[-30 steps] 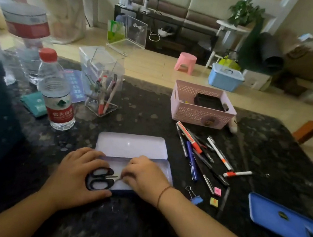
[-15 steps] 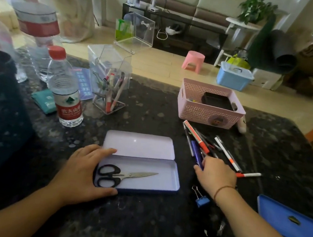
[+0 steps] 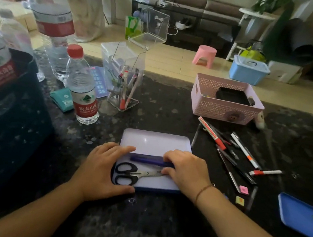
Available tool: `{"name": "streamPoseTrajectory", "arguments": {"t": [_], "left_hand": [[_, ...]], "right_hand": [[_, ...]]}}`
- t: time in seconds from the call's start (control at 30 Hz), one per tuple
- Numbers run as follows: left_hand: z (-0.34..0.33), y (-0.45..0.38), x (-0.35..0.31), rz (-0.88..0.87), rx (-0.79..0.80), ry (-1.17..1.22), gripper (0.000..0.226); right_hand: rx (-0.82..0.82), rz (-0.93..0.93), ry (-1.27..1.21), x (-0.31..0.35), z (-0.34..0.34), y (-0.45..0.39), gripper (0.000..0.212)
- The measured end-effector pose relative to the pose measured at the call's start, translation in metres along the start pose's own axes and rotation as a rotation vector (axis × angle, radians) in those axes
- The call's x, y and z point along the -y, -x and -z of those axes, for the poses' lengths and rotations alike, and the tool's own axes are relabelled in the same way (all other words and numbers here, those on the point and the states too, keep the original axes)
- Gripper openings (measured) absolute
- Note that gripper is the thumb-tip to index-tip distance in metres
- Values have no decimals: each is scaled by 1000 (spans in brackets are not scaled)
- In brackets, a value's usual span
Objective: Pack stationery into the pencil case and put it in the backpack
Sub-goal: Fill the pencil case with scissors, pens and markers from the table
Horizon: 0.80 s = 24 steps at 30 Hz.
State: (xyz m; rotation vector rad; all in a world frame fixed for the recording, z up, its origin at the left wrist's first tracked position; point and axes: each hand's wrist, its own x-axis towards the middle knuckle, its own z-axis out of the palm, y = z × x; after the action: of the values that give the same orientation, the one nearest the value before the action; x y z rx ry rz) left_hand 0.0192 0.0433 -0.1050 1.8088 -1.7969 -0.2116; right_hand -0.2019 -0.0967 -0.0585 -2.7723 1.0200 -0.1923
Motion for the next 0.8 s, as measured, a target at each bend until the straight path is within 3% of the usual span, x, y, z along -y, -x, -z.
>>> {"name": "streamPoseTrajectory", "arguments": {"t": [0.2,0.37,0.43,0.7,0.8], "left_hand": [[-1,-2,3,-54,18,-49,76],[-2,-2,4,-71,18,-67,70],[-2,-2,4,-68,21,-72,70],[-1,-4,1,-49,33,-73,75],[0,-4,1,-40,43,-91,78]], "right_hand": [[-98,74,-21,1,-12,1,20],[-206,-32,-170,-1,-10,1,11],[-216,-55,-100,-1,-11,0,5],[-192,-132,58,5,-20,-2,19],[-187,-141,-26,5,-16,-2,22]]}}
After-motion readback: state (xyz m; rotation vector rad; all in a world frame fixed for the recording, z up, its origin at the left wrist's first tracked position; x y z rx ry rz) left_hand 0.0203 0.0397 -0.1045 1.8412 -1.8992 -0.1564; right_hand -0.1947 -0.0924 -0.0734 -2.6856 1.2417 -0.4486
